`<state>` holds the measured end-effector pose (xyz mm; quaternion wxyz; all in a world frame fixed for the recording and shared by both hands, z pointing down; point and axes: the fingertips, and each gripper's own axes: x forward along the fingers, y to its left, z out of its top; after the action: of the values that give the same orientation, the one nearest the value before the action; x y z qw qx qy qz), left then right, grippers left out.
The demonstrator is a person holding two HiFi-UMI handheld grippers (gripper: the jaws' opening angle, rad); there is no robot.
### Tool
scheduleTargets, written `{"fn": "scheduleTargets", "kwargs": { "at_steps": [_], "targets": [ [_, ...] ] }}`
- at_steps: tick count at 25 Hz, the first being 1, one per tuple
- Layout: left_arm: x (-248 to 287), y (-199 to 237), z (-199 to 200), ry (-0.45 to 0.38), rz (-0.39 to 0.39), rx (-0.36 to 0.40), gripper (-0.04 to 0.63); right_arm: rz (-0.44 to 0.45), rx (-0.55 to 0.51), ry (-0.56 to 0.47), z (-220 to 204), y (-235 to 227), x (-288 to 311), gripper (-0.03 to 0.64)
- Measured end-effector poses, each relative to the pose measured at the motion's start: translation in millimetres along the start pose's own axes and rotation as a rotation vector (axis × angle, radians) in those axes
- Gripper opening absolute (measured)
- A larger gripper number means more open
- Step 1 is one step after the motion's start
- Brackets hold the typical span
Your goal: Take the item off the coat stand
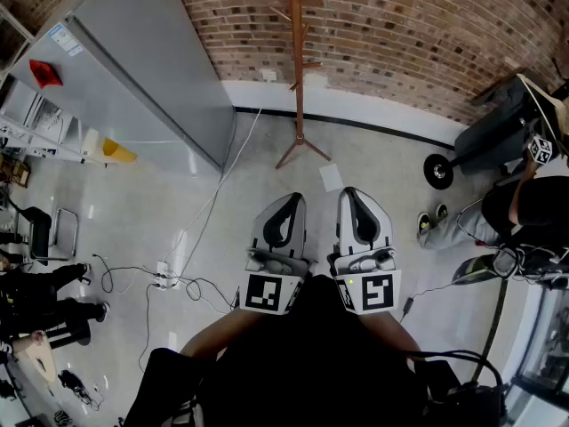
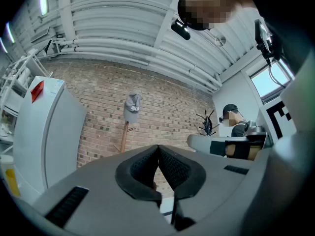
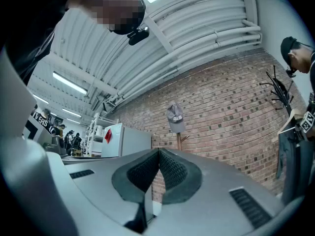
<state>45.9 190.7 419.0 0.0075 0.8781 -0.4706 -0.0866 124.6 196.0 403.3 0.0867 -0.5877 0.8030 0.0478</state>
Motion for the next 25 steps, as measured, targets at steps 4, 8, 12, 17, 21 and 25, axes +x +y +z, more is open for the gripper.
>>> {"fn": "scheduleTargets", "kwargs": {
  "at_steps": [4, 8, 12, 17, 21, 25],
  "targets": [
    [2, -2, 0, -0.015, 0.001, -0.005, 0.017, 0.015, 0.005, 0.005, -2, 0, 1, 0.017],
    [7, 5, -4, -0.008, -0.006, -0.012, 0.017, 0.026, 0.045, 0.002, -6, 1, 8, 0.018],
    [17, 12, -12, 0.005, -0.023, -0.032, 0.016, -0.001, 0.074, 0.017, -17, -5, 15, 0.018],
    [41, 27, -13, 0.017, -0.048, -0.052, 0.017, -0.018, 0.064, 0.031, -17, -13, 38, 0.018],
    [58, 44, -12, 0.016, -0.056, -0.060, 0.017, -0.042, 0.063, 0.028, -20, -20, 62, 0.018],
    [78, 65, -7, 0.007, -0.068, -0.059, 0.017, -0.070, 0.039, 0.001, -15, -23, 89, 0.018]
  ]
}}
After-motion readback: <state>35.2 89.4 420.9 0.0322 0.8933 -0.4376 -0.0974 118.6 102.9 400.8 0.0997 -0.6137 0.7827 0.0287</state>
